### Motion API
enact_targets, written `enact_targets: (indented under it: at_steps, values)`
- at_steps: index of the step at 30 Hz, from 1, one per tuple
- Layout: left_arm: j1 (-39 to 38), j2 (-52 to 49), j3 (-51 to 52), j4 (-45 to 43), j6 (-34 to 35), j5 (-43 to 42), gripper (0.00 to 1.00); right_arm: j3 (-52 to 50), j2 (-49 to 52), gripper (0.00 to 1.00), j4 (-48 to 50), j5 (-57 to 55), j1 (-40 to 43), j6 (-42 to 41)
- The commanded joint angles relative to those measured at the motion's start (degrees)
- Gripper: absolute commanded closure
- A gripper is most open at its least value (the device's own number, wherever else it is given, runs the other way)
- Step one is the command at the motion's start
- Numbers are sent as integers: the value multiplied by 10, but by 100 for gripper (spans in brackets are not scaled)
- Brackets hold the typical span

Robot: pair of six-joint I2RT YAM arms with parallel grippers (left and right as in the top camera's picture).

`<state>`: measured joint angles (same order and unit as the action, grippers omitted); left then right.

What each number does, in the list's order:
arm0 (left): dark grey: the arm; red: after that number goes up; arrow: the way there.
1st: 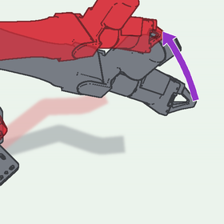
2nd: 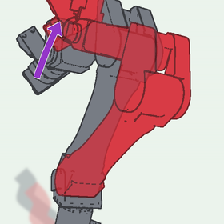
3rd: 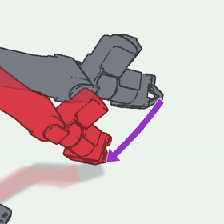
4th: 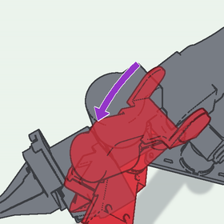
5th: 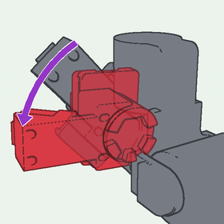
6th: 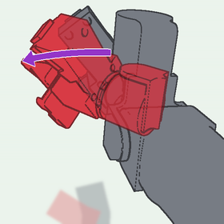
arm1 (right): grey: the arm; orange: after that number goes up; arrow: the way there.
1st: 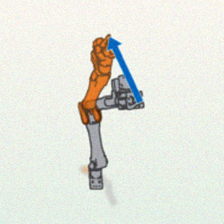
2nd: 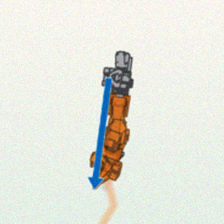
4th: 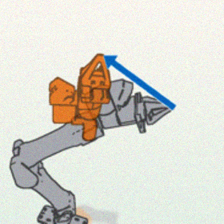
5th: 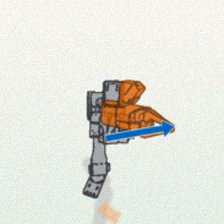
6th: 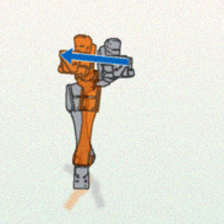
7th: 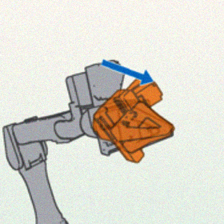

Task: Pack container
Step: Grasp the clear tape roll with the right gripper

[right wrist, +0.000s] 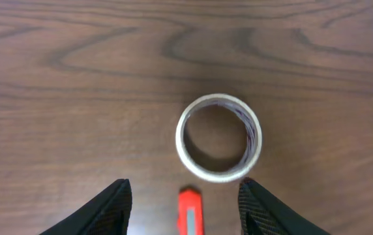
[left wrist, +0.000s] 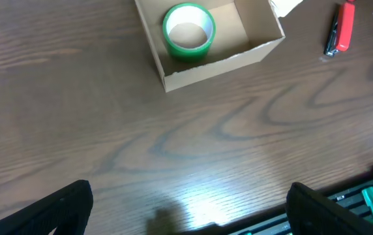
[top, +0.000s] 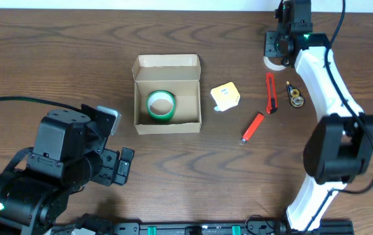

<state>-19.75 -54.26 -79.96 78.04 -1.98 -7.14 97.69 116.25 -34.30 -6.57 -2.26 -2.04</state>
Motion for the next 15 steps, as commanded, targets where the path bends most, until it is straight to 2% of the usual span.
enact_targets:
  at_steps: [1, 8, 15]
  values:
    - [1, 0, -4, 2, -8, 0, 5, -3, 37, 45, 22, 12, 9, 43]
    - [1, 0, -4, 2, -8, 0, 5, -3, 95, 30, 80, 23, 12, 52]
    - [1, 0, -4, 2, -8, 0, 5, -3, 134, 26, 123, 72, 22, 58]
